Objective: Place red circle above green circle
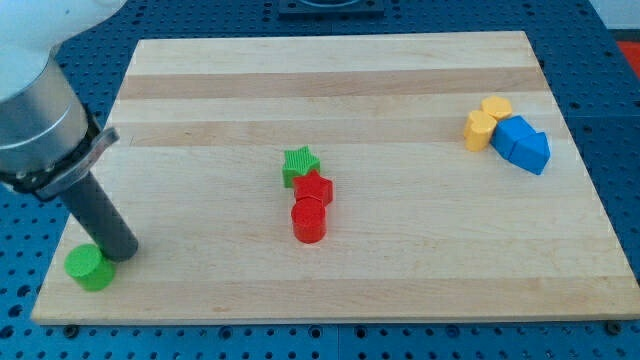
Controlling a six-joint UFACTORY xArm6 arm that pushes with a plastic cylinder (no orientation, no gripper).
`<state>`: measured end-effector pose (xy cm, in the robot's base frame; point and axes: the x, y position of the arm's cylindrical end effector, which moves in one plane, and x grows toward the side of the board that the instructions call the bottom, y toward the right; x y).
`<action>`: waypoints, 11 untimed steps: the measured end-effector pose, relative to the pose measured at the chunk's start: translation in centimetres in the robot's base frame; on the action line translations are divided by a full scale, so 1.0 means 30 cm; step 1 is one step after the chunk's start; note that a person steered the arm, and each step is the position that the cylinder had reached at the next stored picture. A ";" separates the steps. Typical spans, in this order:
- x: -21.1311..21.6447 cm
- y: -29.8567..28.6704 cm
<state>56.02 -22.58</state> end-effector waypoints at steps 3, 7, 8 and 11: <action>0.087 0.521; -0.061 1.050; -0.067 1.050; -0.092 0.884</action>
<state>53.25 3.95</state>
